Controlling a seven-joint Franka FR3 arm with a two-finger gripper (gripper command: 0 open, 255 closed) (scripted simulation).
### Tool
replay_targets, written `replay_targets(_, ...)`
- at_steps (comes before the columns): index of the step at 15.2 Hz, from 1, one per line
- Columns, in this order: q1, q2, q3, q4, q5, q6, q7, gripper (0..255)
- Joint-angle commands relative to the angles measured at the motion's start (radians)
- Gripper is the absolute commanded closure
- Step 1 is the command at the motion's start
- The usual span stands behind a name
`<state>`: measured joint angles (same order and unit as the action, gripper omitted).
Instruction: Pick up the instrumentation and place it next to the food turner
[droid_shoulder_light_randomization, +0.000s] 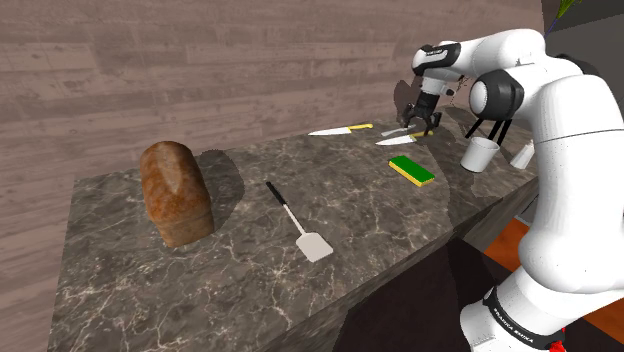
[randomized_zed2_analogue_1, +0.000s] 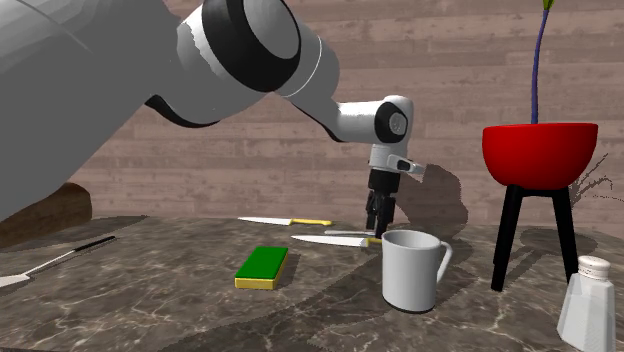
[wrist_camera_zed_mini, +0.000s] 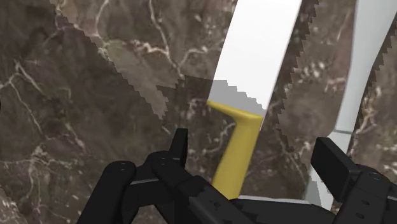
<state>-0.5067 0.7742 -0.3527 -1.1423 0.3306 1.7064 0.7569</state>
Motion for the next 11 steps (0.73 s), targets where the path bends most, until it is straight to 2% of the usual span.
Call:
replay_targets(1, 0.006, -0.005, 0.000, -0.030, 0.001, 0.025, -0.003, 0)
replay_targets(8, 0.006, -0.004, 0.000, -0.030, 0.001, 0.025, -0.003, 0)
replay_targets(9, 0.006, -0.004, 0.000, -0.030, 0.001, 0.025, -0.003, 255)
replay_targets(11, 0.006, -0.004, 0.000, -0.030, 0.001, 0.025, -0.003, 255)
